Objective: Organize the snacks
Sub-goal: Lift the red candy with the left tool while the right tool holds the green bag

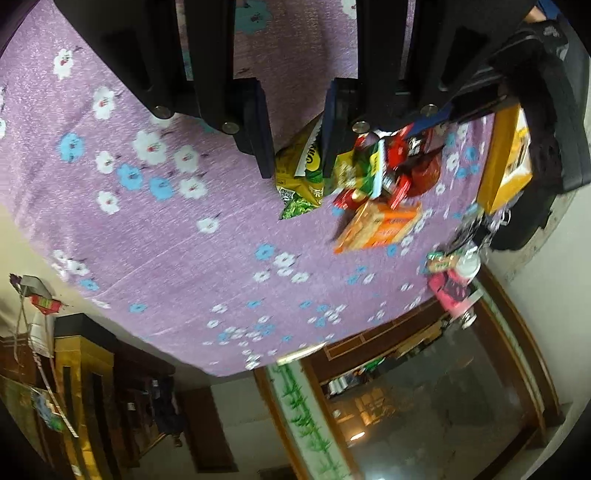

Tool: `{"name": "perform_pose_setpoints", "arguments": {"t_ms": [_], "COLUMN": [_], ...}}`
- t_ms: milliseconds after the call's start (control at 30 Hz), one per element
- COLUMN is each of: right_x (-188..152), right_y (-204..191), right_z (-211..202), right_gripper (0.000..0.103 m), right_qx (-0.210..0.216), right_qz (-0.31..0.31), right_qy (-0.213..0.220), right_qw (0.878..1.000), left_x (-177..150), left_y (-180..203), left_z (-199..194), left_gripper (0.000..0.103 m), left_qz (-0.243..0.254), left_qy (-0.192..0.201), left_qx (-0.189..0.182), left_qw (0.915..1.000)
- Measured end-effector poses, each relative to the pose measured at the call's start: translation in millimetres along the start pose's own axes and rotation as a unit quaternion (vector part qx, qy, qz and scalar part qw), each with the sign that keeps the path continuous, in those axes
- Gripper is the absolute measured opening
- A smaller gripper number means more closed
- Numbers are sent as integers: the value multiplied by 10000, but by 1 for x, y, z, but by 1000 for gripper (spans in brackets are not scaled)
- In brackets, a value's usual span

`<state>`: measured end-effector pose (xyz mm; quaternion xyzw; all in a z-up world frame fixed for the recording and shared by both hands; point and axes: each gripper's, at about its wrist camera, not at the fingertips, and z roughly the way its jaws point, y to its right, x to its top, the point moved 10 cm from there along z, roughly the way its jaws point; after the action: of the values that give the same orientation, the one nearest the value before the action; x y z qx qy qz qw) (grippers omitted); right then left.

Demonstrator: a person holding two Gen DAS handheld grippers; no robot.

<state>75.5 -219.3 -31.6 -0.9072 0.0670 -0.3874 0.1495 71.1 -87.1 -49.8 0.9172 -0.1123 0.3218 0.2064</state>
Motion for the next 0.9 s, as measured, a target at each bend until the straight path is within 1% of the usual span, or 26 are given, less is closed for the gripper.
{"name": "perform_pose_setpoints", "arguments": {"t_ms": [67, 133, 400, 667, 900], "right_x": [2, 5, 11, 11, 10], "right_y": [3, 5, 3, 1, 0], "right_z": [-1, -2, -8, -7, -4], "right_gripper": [23, 23, 23, 23, 23], "right_qx": [-35, -163, -313, -333, -353], "right_qz": [52, 26, -188, -245, -281], "right_qy": [40, 145, 406, 414, 358], "right_qw": [10000, 9998, 9985, 9983, 9983], "left_x": [-4, -6, -10, -10, -8], "left_y": [6, 8, 0, -8, -8], "left_z": [-8, -16, -40, -56, -58], "left_gripper": [17, 15, 11, 8, 8], "left_qz": [34, 28, -227, -397, -430], "left_qy": [29, 64, 184, 328, 366], "left_qx": [-69, -123, -310, -401, -471], "left_qw": [10000, 9999, 9991, 9979, 9973]}}
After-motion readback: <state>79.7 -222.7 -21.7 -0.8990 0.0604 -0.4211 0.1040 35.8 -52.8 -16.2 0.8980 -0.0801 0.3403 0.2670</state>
